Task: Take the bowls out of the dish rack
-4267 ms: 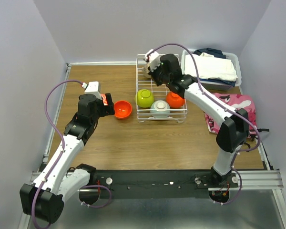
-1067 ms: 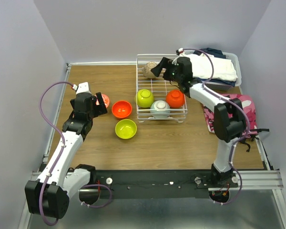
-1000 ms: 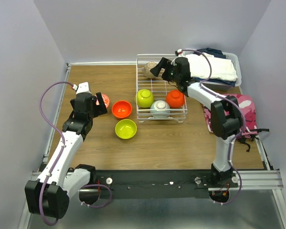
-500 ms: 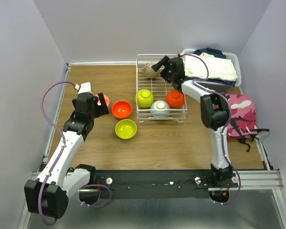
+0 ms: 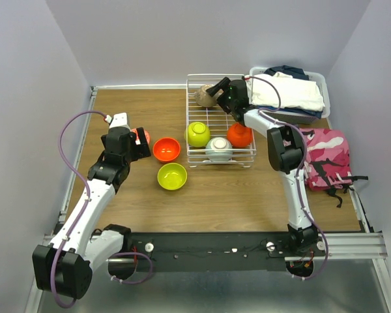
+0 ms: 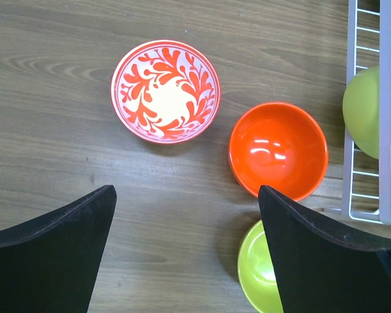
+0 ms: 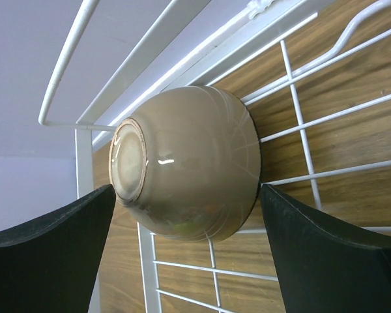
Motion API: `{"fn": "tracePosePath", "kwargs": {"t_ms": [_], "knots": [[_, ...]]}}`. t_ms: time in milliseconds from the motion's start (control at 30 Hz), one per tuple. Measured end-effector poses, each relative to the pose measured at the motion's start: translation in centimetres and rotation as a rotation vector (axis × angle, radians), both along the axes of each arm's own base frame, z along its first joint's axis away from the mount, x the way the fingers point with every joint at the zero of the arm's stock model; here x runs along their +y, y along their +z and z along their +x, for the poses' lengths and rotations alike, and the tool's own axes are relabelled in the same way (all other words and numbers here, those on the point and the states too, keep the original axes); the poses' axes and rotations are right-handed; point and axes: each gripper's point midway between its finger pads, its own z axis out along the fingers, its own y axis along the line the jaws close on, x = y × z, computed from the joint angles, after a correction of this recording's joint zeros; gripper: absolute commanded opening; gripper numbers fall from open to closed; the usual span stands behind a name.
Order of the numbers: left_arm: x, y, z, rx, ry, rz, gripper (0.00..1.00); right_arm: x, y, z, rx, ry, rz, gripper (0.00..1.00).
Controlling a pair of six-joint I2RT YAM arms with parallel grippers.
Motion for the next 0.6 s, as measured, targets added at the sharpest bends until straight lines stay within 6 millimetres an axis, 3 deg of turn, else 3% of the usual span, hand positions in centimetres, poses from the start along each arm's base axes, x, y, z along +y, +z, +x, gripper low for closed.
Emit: {"fn": "tracePosePath", "kwargs": {"t_ms": [600], "knots": [[-0.2, 0.1, -0.1, -0.003, -0.007, 0.0, 0.99, 1.2, 0.2, 0.3, 0.069, -0.04, 0.179, 0.99]]}}
